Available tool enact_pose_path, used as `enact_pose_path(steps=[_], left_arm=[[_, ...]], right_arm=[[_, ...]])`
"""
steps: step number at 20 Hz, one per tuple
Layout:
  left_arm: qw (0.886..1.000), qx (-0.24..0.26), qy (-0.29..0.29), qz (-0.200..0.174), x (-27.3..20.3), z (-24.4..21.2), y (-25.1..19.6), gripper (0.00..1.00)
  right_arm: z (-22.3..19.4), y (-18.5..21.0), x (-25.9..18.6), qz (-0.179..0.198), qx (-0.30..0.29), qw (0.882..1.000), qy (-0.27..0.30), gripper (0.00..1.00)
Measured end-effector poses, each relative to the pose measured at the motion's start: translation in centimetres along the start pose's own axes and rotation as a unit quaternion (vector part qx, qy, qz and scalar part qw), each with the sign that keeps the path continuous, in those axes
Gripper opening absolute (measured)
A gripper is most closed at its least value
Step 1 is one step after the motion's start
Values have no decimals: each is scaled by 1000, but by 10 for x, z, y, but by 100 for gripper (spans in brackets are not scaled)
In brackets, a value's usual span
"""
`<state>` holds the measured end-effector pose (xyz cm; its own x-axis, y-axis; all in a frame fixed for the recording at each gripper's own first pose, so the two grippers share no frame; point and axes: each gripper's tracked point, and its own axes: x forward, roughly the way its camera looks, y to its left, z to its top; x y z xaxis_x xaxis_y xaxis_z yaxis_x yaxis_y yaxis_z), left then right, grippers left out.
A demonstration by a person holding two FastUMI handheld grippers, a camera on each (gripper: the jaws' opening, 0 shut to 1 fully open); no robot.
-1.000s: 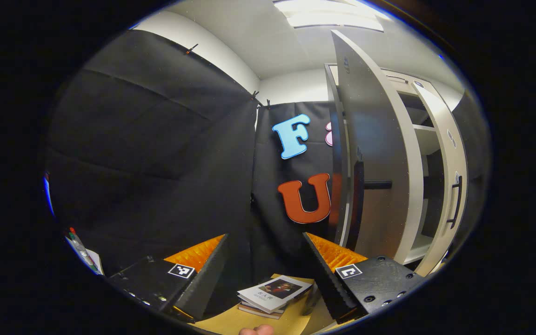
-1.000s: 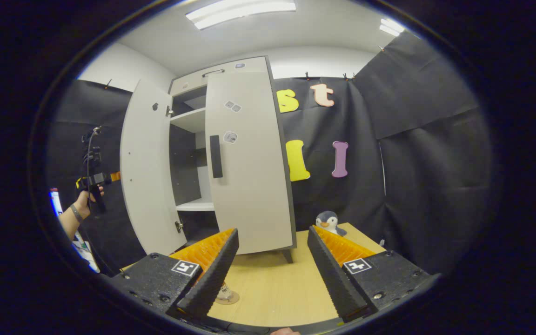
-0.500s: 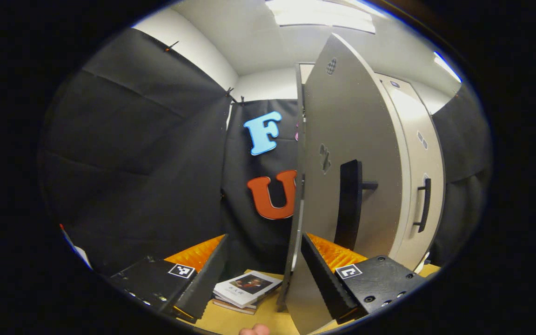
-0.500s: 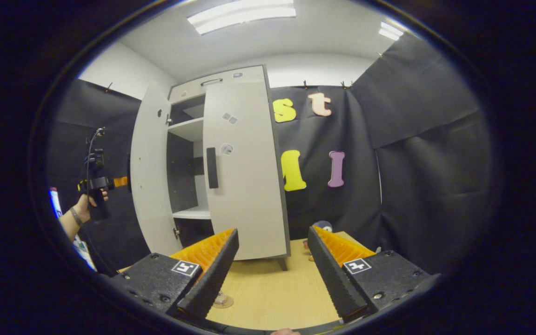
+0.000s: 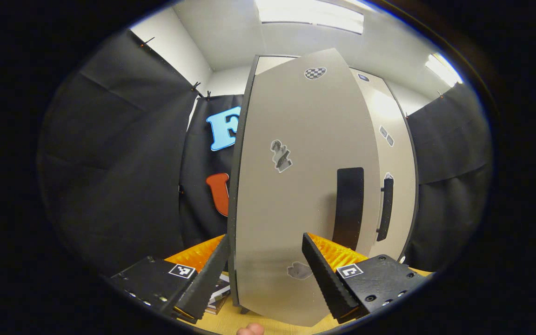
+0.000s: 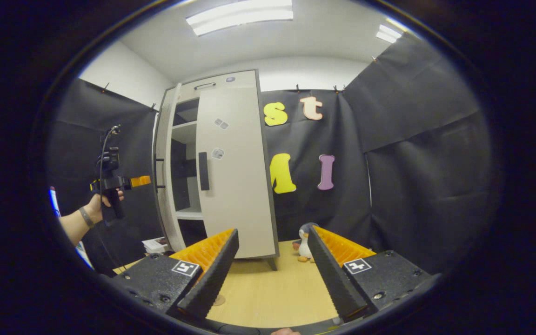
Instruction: Grasp the bottle in the cabinet with the left hand and place it on the coaster, then close the right door with the right hand and the left door with the left hand.
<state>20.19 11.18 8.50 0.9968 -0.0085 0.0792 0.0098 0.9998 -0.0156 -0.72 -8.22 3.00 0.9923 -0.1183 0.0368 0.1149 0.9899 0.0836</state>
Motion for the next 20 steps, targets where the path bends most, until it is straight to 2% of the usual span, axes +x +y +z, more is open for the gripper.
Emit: enact_pose_path(steps=[1, 2, 3, 4, 5, 6, 7, 8, 11, 12, 14, 17, 19, 20], left_arm=[[1000, -1, 2, 3, -5, 2, 0, 94], [1000, -1, 1, 6, -11, 4, 1, 91], [1000, 3, -1, 8, -19, 8, 3, 95], [1000, 10, -4, 8, -27, 11, 4, 95], [1000, 18, -7, 12, -37, 16, 6, 99], [1000, 24, -8, 15, -46, 20, 10, 99], [1000, 26, -8, 14, -57, 24, 10, 95], [1000, 27, -6, 11, -67, 25, 7, 99], [999, 43, -15, 3, -98, 31, -3, 99], [998, 52, -22, 6, -108, 32, -5, 95], [998, 62, -26, 9, -125, 26, -12, 99], [998, 63, -28, 3, -152, 13, -27, 99], [997, 66, -28, -6, -165, 2, -39, 94], [997, 70, -22, -5, -171, -8, -42, 97]], right_arm=[[2, -4, -1, -4, -4, 1000, -2, 98], [1, -6, -3, -7, -6, 1000, -1, 98], [0, -7, -2, -8, -5, 1000, 2, 93], [-2, -8, -3, -6, -1, 1000, 4, 93], [-1, -8, -3, -6, 3, 1000, 5, 98], [-1, -9, -3, -4, 7, 1000, 6, 98], [-1, -7, -2, -2, 9, 1000, 6, 97], [-2, -4, -2, 1, 11, 1000, 7, 98], [-3, 9, 3, 18, 11, 1000, 9, 97], [-2, 12, 5, 21, 8, 1000, 10, 98], [-1, 14, 12, 18, 7, 1000, 9, 98], [-6, 23, 20, 24, 4, 1000, 10, 98], [-6, 30, 23, 34, 5, 999, 13, 98], [-8, 32, 19, 38, 3, 999, 14, 98]])
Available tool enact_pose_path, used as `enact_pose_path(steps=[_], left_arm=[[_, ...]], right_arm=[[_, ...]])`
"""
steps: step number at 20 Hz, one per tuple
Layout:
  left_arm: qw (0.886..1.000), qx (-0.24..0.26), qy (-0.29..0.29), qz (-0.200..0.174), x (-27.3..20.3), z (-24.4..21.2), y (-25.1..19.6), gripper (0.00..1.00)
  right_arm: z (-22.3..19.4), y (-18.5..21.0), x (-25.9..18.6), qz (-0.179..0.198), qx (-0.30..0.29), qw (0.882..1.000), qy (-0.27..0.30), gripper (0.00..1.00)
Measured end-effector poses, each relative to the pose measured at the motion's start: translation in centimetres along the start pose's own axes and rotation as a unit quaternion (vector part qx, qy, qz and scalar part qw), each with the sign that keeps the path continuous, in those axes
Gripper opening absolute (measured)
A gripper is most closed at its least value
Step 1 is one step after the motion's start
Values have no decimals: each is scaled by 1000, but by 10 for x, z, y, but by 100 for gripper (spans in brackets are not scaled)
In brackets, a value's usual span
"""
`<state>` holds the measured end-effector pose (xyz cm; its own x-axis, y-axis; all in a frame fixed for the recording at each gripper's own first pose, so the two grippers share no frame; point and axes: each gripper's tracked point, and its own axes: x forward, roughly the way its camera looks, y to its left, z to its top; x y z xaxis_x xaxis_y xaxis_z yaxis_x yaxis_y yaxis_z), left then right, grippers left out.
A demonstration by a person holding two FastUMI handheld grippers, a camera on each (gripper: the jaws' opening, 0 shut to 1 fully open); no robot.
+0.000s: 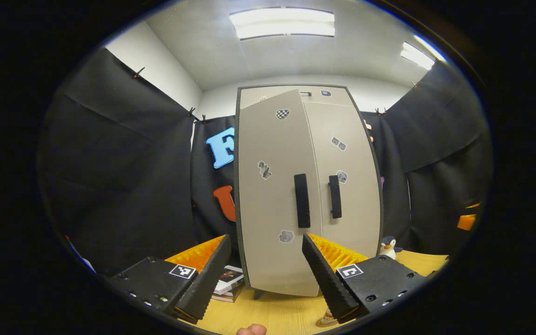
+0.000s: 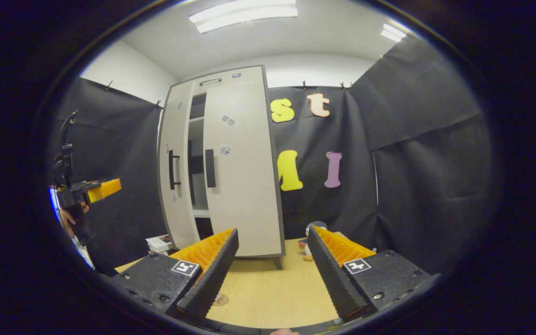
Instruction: Grasp the bottle in the cabinet with the left hand and place it on the coaster, then close the right door with the right hand and the left door with the left hand.
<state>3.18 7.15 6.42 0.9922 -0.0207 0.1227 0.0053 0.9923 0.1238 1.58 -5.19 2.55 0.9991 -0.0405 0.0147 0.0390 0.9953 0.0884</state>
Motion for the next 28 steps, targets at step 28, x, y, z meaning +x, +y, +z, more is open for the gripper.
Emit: enact_pose_path(steps=[28], left_arm=[[999, -45, 30, -1, -81, -54, -59, 96]], right_arm=[[-16, 13, -8, 14, -14, 1000, 1, 98]])
